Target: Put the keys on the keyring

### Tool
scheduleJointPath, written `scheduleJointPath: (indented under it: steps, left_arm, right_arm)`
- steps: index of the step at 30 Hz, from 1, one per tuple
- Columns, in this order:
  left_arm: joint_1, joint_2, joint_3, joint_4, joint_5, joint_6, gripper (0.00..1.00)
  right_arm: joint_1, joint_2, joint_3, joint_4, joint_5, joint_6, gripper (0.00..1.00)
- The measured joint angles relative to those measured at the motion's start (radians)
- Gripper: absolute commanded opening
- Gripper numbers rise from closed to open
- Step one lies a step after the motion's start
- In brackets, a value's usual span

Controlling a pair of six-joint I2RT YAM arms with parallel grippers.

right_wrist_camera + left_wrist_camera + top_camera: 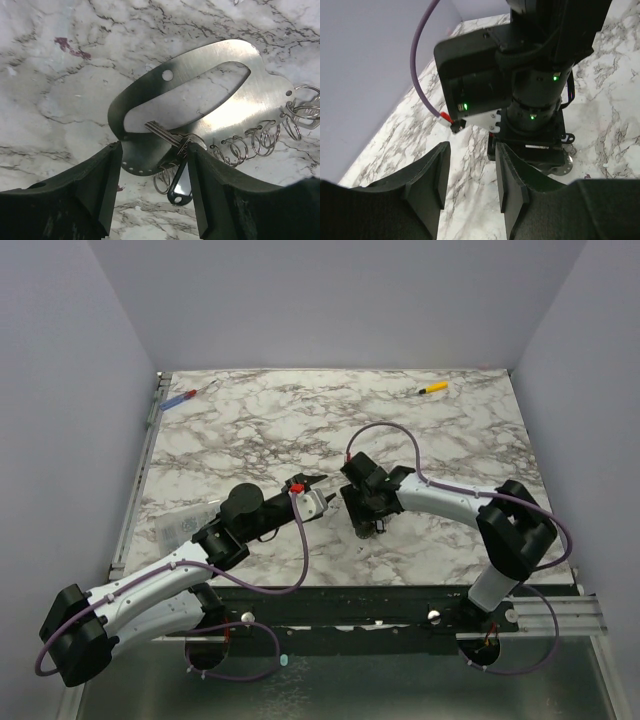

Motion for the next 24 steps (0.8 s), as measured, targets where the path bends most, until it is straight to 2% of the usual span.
scheduleJointPath:
  steps: [3, 10, 14, 18, 21, 24]
  left_arm:
    - [0.000, 0.000, 0.000, 0.000, -0.001, 0.000, 0.47]
    - [0.000, 0.000, 0.000, 0.000, -0.012, 0.000, 0.47]
    - [0.000, 0.000, 0.000, 0.000, -0.015, 0.000, 0.47]
    - [0.000, 0.000, 0.000, 0.000, -0.016, 0.000, 0.47]
    - [0.000, 0.000, 0.000, 0.000, -0.016, 0.000, 0.47]
    - [0.000, 0.000, 0.000, 0.000, -0.016, 0.000, 0.47]
  right_arm:
    - [0.016, 0.052, 0.012, -0.030, 0.035, -0.048, 0.62]
    - [0.016, 0.056, 0.013, -0.064, 0.122, -0.148, 0.59]
    - [0.015, 0.061, 0.013, -0.063, 0.128, -0.193, 0.52]
    - [0.015, 0.074, 0.022, -0.062, 0.130, -0.217, 0.38]
    - [0.016, 0.076, 0.022, -0.061, 0.138, -0.227, 0.19]
    - [0.016, 0.076, 0.022, -0.059, 0.158, -0.235, 0.05]
